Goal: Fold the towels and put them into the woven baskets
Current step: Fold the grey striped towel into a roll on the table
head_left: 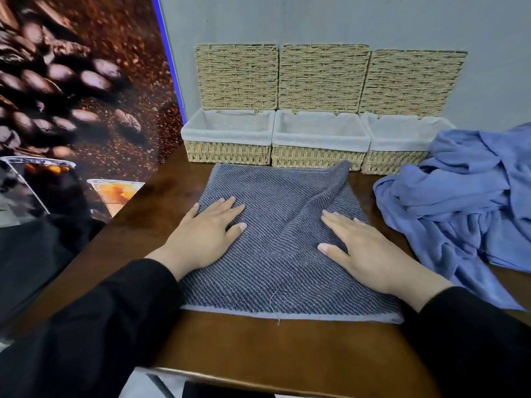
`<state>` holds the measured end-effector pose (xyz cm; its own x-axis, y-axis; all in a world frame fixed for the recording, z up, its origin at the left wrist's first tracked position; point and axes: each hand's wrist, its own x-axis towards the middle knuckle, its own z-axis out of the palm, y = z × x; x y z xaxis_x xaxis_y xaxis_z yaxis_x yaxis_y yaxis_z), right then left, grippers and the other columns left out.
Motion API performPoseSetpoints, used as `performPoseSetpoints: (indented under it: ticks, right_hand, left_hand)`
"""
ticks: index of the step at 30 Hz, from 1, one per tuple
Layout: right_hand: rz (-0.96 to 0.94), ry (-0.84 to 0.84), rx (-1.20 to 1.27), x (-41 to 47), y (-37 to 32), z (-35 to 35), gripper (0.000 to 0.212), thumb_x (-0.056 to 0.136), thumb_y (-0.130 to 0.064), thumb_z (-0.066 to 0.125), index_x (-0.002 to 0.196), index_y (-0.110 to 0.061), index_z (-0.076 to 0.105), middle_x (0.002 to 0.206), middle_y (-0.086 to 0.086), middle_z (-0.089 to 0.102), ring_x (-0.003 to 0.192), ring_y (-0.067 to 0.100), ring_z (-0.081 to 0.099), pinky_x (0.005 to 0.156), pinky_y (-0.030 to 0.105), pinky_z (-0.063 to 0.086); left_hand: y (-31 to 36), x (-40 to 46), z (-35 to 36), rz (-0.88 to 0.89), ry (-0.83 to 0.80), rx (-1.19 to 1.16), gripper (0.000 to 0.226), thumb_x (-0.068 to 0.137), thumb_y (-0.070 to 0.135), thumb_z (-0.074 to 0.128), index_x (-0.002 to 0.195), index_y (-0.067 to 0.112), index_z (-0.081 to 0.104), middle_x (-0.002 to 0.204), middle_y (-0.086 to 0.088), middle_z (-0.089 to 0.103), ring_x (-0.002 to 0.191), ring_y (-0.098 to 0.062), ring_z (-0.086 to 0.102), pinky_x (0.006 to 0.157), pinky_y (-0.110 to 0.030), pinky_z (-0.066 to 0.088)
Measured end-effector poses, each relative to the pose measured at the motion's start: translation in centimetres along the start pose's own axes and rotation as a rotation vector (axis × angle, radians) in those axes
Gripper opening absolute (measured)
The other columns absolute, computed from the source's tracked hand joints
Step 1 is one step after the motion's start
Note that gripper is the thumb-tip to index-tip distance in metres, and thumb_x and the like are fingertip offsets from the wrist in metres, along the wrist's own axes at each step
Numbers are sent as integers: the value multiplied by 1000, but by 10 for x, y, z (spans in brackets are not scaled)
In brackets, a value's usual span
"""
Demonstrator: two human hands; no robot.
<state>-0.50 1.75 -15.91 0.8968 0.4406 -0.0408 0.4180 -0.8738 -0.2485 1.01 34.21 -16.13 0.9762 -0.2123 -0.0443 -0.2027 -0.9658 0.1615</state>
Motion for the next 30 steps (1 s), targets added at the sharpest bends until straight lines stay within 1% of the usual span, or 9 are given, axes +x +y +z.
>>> performPoseSetpoints:
  ticks: [4,7,11,15,19,21,23,26,30]
  right_hand:
    - [3,44,-13,-10,2,-2,73,97,-67,31,158,-29,31,165,-16,22,153,5,18,125,33,20]
    - [-22,210,-26,-18,6,-4,40,98,-53,49,127,-28,60,130,-13,56,121,15,53,100,40,45]
    - [-7,185,-122,-26,4,-7,14,101,-50,47,102,-36,53,101,-17,48,100,13,46,85,37,37]
    - [-37,119,-122,-34,-2,-15,22,101,-56,43,92,-38,51,88,-16,46,89,6,42,86,36,33]
    - [-65,217,62,-33,-2,-18,22,99,-54,44,95,-38,59,93,-17,54,92,4,51,86,36,39]
    - [-58,254,98,-27,-1,-17,20,100,-47,49,109,-34,62,106,-19,57,101,5,54,91,36,45]
    - [-24,249,116,-17,1,-16,29,103,-40,51,125,-26,63,123,-13,58,115,9,54,100,30,43]
    - [25,237,138,2,3,-19,37,105,-35,50,138,-21,58,137,-7,57,126,12,52,102,24,39]
    - [87,260,189,28,8,-26,38,104,-34,55,138,-20,59,137,-5,59,126,15,54,103,27,41]
  left_hand:
    - [8,1,-5,-53,-21,84,63,103,61,20,160,35,18,169,11,9,155,-9,5,124,-54,-3]
    - [22,3,-11,-32,3,83,60,105,55,29,160,29,24,168,4,18,155,-14,13,125,-50,2]
    - [41,-8,0,49,-29,-6,62,105,58,24,161,34,15,169,10,7,155,-9,4,127,-44,1]
    - [42,-16,-3,-13,-48,15,65,103,63,24,161,34,19,168,11,8,155,-9,8,126,-46,6]
    - [45,-15,-23,-75,-59,151,59,100,67,30,149,36,45,156,9,43,140,-18,46,111,-46,40]
    - [49,-9,-32,-71,52,236,49,101,62,35,125,31,64,120,5,70,109,-20,66,87,-39,51]
    - [55,1,-37,-40,185,181,38,104,51,40,112,25,67,96,3,72,90,-21,68,75,-36,53]
    - [64,26,-41,6,271,-14,28,107,35,42,115,19,64,93,-2,71,85,-25,66,74,-41,56]
    - [67,73,-35,59,278,-102,28,108,27,42,125,17,62,110,-7,71,95,-27,65,81,-44,56]
